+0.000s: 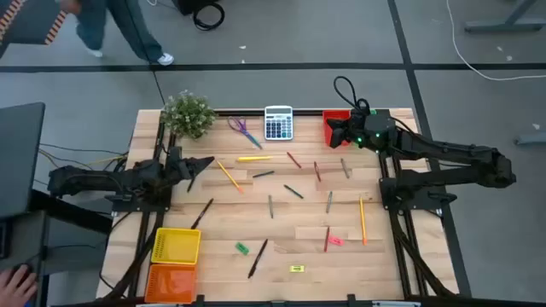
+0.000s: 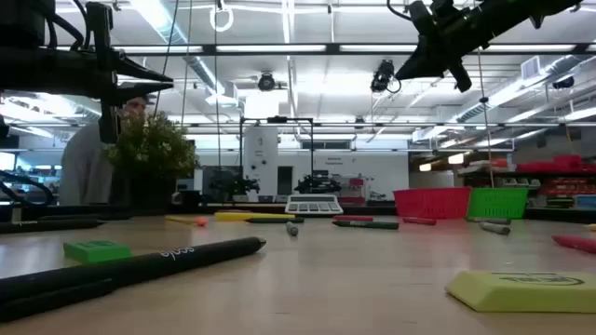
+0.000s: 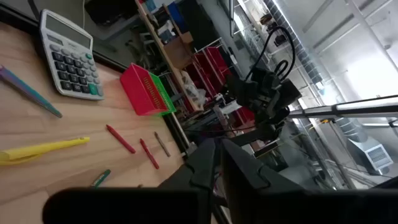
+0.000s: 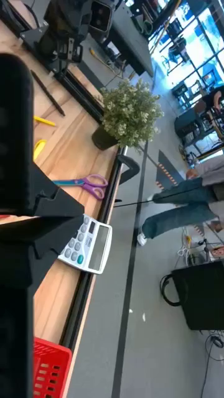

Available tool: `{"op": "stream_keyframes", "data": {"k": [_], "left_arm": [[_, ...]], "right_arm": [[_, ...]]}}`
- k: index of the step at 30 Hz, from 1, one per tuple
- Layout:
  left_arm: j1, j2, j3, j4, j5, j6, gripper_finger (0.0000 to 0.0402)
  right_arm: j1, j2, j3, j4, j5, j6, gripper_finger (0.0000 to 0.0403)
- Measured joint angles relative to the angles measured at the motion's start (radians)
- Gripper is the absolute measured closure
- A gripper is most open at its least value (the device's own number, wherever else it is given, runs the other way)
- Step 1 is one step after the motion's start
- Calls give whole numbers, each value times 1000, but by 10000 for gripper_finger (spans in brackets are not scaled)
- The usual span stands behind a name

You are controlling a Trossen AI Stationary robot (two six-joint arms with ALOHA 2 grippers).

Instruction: Sort crayons/erasers/pens/pencils in bins

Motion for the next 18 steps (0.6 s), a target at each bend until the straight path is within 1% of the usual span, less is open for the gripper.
{"op": "stream_keyframes", "data": {"k": [4, 12, 18], "left_arm": [[0, 0, 0, 0, 0, 0, 371], [0, 0, 0, 0, 0, 0, 363], [0, 0, 0, 0, 0, 0, 369]], "right_arm": [[0, 0, 0, 0, 0, 0, 393], [0, 0, 0, 0, 0, 0, 393], [0, 0, 0, 0, 0, 0, 393]]}}
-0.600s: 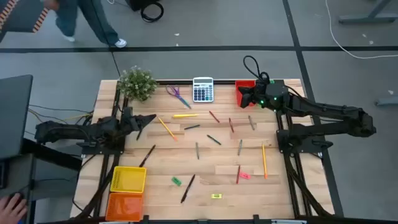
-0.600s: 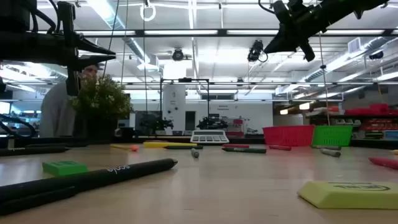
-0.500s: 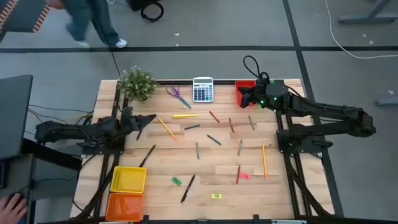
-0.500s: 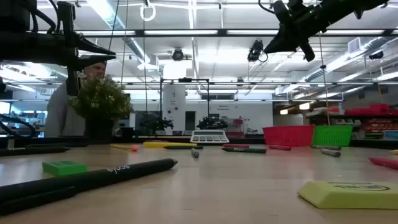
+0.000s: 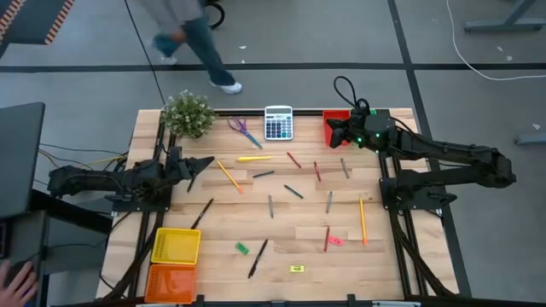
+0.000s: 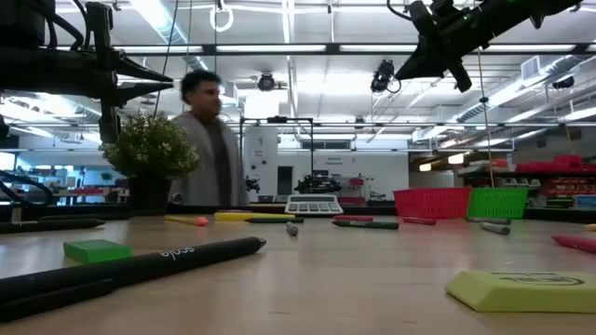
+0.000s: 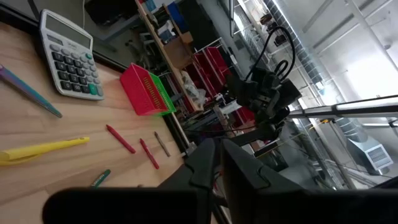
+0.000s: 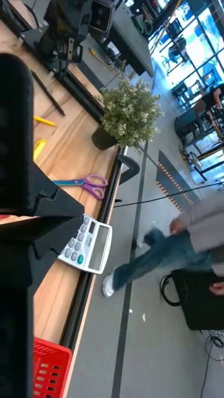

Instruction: Sort crayons/erasers/pens/pencils in bins

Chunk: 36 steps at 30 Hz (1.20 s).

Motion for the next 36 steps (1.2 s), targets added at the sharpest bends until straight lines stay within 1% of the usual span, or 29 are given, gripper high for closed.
{"op": "stream_keyframes", "data": {"k": [7, 15, 25, 36], "left_arm": [[0, 0, 0, 0, 0, 0, 374], [0, 0, 0, 0, 0, 0, 366], [0, 0, 0, 0, 0, 0, 376], [0, 0, 0, 0, 0, 0, 366]], "right_arm": [[0, 0, 0, 0, 0, 0, 393], [0, 0, 0, 0, 0, 0, 393], [0, 0, 0, 0, 0, 0, 393], [0, 0, 0, 0, 0, 0, 393]]}}
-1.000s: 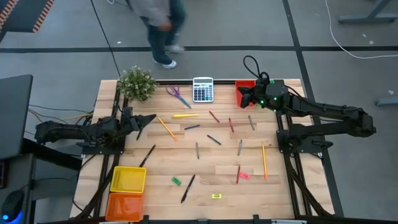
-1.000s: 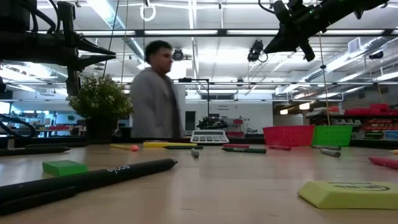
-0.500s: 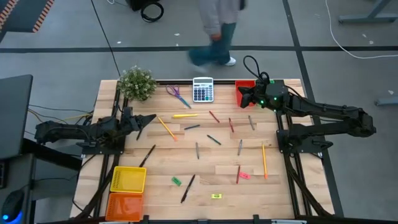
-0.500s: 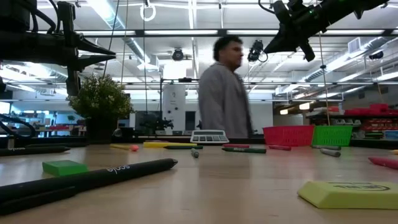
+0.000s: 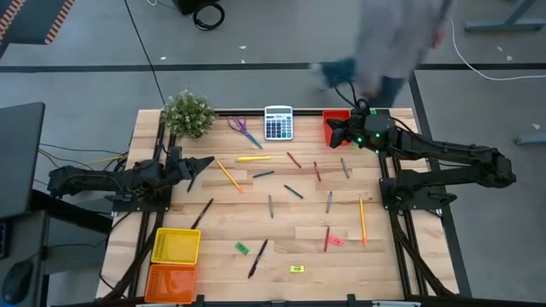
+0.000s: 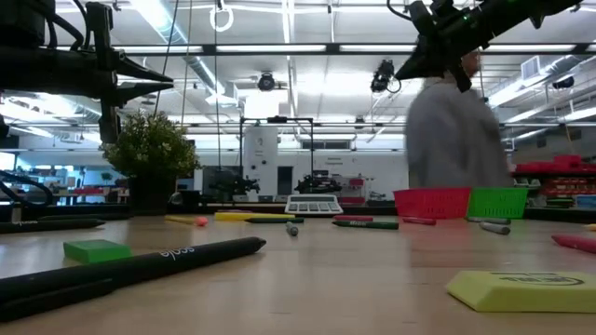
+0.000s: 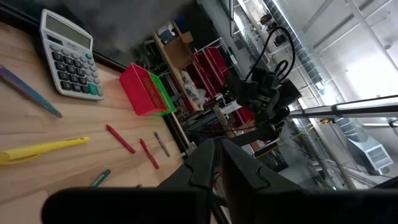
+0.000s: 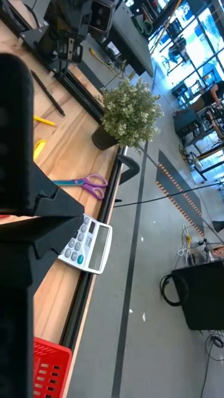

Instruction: Sort crayons/erasers/pens/pencils in bins

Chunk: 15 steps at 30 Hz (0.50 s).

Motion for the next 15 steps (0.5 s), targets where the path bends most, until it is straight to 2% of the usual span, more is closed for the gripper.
{"op": "stream_keyframes", "data": {"k": [6, 11, 15], "left_arm": [[0, 0, 0, 0, 0, 0, 373], [0, 0, 0, 2, -10, 103, 371], [1, -1, 0, 57, -11, 100, 364]], "right_arm": [[0, 0, 0, 0, 0, 0, 393], [0, 0, 0, 0, 0, 0, 393], [0, 0, 0, 0, 0, 0, 393]]}}
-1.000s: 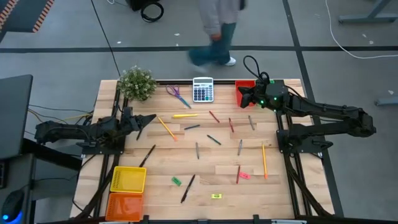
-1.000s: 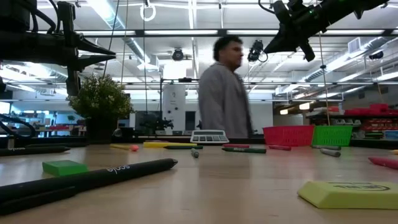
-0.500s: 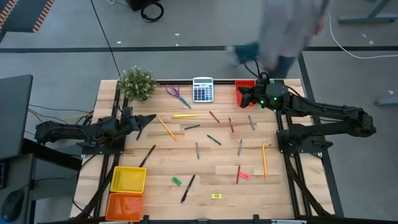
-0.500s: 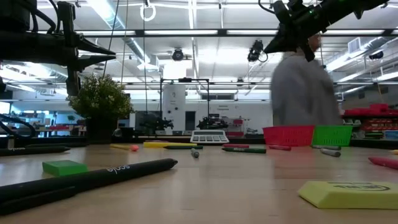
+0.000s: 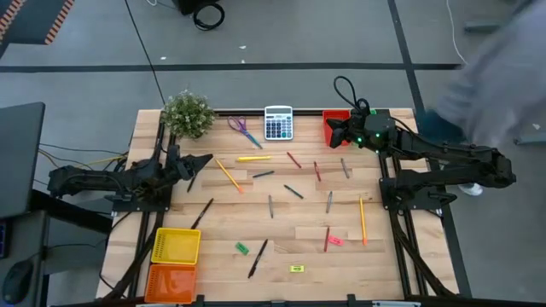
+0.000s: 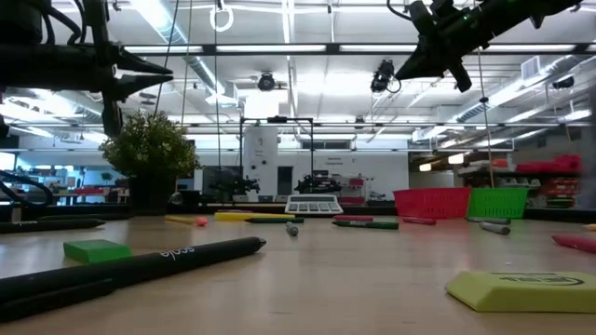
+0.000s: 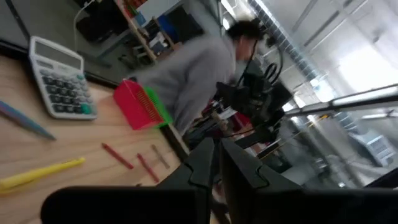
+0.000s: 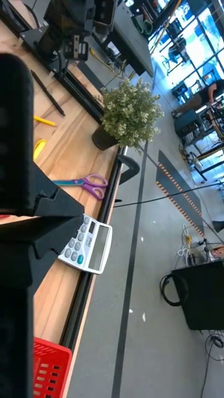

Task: Sort crayons/erasers/pens/pencils in bins
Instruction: Put the top yellow pencil into the yellow bin

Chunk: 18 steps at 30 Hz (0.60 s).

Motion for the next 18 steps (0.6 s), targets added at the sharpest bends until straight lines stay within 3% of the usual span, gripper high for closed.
{"op": "stream_keyframes", "data": {"k": [5, 9, 12, 18], "left_arm": [[0, 1, 0, 13, 0, -27, 366], [1, 1, 0, 65, -20, -291, 371], [12, 0, 0, 179, -169, -494, 371], [50, 0, 11, 390, -377, -405, 363]], "right_arm": [[0, 0, 0, 9, 0, 1, 393], [0, 0, 0, 42, 7, 98, 393], [-2, 0, 0, 53, 8, 186, 393], [0, 0, 1, 64, 6, 275, 393]]}}
